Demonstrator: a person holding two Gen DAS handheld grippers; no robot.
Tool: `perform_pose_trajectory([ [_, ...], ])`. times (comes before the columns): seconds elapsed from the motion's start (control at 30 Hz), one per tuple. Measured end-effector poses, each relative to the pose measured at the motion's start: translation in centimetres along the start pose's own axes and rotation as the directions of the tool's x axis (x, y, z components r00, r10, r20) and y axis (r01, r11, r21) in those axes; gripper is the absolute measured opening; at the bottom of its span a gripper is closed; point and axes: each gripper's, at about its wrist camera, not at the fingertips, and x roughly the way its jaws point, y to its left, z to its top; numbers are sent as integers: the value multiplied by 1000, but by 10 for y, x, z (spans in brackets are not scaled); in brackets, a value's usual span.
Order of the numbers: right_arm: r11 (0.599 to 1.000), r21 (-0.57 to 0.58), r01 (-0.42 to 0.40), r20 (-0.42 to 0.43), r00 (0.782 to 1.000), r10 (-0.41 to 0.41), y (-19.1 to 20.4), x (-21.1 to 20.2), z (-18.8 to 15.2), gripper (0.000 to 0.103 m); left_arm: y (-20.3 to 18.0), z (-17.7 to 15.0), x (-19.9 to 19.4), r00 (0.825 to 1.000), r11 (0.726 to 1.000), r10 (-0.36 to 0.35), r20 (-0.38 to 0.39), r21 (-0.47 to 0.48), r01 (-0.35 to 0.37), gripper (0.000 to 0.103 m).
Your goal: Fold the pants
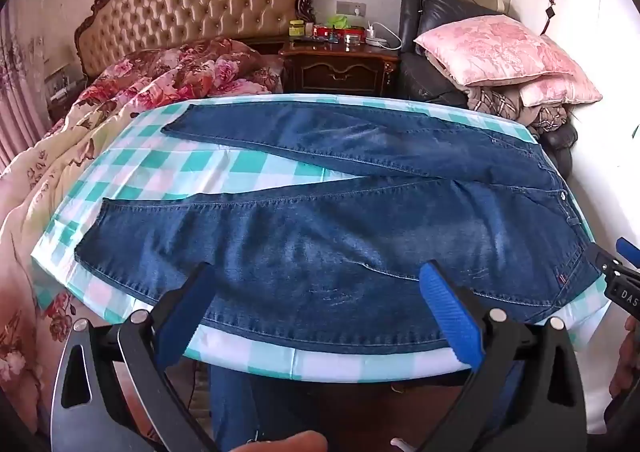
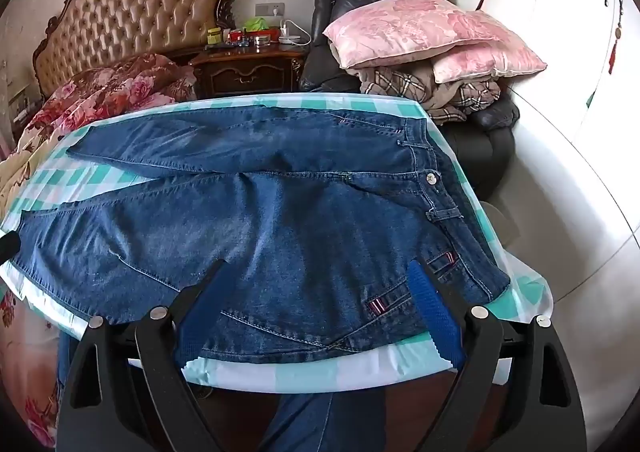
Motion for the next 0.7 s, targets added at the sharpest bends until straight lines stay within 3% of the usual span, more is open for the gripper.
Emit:
perform_pose_trajectory([
  [0.13,1000,-1,2,-9,1000,-2,0,-2,4,85,-5,-1,-2,1000,1000,22,6,13,-22,101],
  [0.17,1000,-4,4,-9,1000,-4,1,-2,4,85,1,-1,0,1000,1000,-13,-7,-18,13,101],
  [0.7,1000,10,1,-9,1000,-1,1,2,4,85,6,2,10,1000,1000,-1,-2,-30,1,101],
])
